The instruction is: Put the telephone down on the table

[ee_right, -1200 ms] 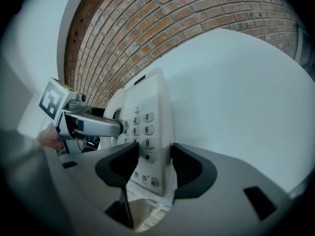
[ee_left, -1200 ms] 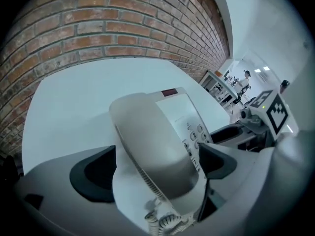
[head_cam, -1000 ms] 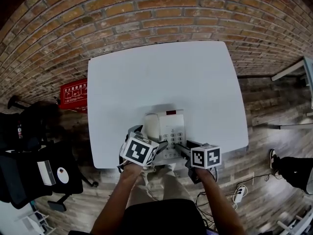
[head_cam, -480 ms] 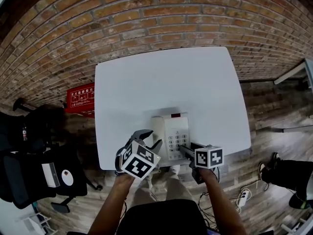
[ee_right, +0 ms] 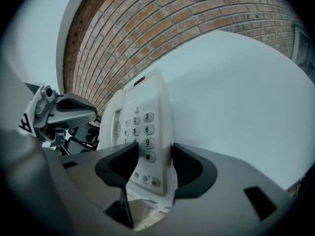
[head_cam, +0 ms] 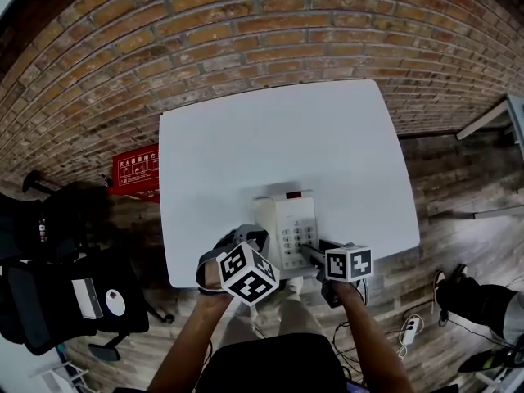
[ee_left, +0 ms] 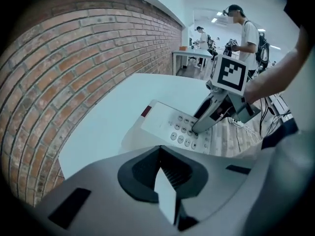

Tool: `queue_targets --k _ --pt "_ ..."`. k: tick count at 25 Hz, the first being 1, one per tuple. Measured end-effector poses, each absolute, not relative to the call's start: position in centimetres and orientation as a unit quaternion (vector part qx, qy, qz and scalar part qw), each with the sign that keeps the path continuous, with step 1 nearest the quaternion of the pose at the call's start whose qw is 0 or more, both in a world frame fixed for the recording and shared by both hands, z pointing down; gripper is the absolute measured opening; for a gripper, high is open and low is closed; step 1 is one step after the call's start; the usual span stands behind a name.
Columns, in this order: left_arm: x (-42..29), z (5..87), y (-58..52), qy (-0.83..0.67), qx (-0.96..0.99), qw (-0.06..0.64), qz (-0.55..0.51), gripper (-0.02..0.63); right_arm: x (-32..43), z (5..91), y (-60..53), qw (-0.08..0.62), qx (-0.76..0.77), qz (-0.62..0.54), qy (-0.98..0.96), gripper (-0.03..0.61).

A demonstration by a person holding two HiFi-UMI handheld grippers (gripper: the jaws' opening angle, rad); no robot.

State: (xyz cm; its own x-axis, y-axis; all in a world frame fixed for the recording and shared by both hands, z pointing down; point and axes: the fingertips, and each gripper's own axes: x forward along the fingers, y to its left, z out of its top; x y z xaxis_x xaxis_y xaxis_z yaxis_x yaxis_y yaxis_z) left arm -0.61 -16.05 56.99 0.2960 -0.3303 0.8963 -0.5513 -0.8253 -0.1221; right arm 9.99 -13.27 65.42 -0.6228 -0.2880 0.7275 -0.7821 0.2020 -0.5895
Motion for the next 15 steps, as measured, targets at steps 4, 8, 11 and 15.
queue_targets --k 4,8,11,15 --pt "-0.6 58.0 -15.8 -0.263 0.787 0.095 0.55 0.008 10.0 65.4 -13.3 0.237 0.366 0.518 -0.736 0.227" --pt "-0.7 58.6 -15.6 -0.259 0.783 0.085 0.558 0.009 10.0 65.4 -13.2 0.239 0.369 0.517 -0.734 0.227" --pt "-0.6 58.6 -15.6 -0.254 0.779 0.072 0.568 0.008 10.0 65.4 -13.2 0.24 0.371 0.517 -0.733 0.227" --pt "-0.6 58.7 -15.5 -0.249 0.779 0.061 0.573 0.008 10.0 65.4 -13.2 0.236 0.371 0.519 -0.733 0.227"
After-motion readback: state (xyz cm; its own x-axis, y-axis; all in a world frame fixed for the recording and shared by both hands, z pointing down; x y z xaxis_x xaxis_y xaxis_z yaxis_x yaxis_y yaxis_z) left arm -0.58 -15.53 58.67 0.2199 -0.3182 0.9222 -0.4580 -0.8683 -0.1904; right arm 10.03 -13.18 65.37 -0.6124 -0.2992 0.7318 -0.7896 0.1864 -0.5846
